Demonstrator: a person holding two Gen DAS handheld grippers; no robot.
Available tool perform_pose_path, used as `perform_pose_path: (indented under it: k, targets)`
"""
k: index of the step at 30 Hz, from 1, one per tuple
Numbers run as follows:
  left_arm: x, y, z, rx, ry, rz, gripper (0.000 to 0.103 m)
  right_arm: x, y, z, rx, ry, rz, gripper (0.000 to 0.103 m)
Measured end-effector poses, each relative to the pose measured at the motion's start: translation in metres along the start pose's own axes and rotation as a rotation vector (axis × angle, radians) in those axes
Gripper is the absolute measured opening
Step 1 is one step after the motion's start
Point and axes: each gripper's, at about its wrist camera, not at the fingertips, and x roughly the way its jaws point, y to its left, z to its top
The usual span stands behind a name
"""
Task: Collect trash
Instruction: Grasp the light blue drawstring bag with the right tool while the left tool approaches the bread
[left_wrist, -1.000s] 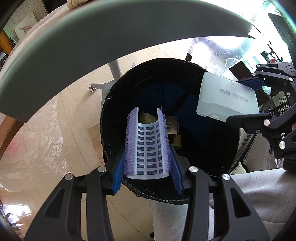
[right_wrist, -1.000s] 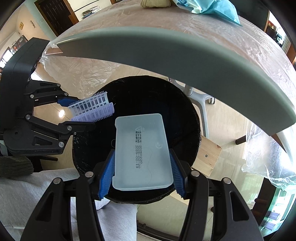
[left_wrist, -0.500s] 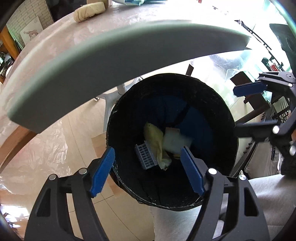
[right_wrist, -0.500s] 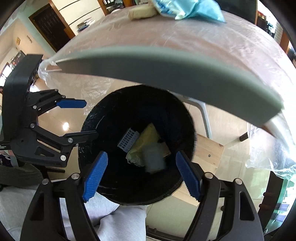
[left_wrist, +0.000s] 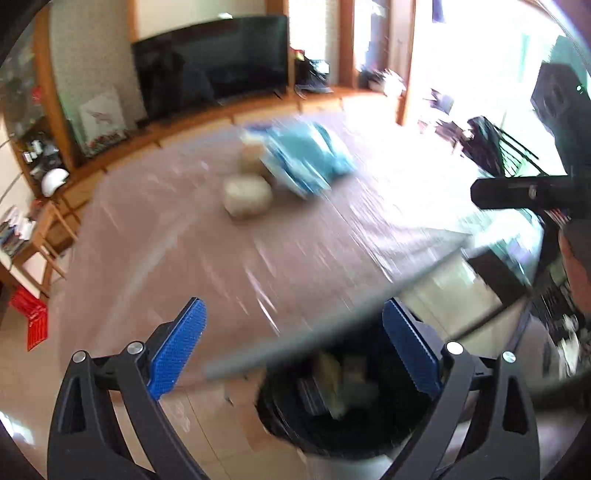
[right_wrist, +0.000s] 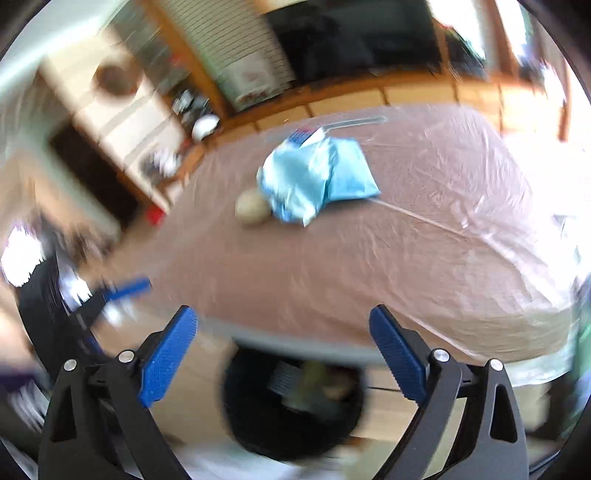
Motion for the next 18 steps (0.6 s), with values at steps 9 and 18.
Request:
perform_pose_path:
  k: [9,18]
  targets:
    - [0.044,0.034,0.055,0.013,-0.047,0.074,0.097,0.069,-0.02,0.071,0.386,-0.001,0.082,0.093]
    - [0.091,0.045,0.076,0.097,0.004,0.073,0.097,0.125,-0.036,0.104,0.61,0.009,0.023,0.091]
